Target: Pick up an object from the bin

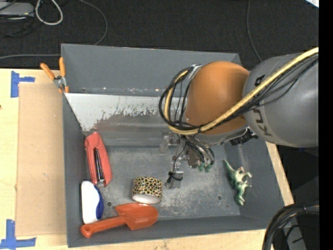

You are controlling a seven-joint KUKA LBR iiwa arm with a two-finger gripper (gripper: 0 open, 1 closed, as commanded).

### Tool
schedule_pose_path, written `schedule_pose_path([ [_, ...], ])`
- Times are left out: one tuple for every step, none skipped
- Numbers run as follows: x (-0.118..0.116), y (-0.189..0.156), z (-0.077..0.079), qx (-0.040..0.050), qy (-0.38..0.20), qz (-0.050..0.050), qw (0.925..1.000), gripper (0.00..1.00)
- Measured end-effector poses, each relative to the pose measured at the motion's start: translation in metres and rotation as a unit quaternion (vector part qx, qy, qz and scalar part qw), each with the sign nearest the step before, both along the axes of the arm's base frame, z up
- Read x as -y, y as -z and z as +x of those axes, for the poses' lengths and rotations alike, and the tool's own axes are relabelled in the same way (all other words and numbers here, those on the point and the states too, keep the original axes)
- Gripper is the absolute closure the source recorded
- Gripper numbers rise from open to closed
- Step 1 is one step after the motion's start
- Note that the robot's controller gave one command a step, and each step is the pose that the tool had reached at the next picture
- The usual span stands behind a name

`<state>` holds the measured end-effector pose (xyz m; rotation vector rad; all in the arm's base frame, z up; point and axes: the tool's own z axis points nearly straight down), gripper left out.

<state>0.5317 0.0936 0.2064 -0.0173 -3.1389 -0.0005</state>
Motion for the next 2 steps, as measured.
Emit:
schedule_pose_path([
  [0.000, 0.000, 0.000, 0.0000, 0.000, 0.000, 1.0000, 0.00],
  [-0.041, 0.057, -0.045, -0.0049, -0.009, 0.000, 0.9999, 0.00],
])
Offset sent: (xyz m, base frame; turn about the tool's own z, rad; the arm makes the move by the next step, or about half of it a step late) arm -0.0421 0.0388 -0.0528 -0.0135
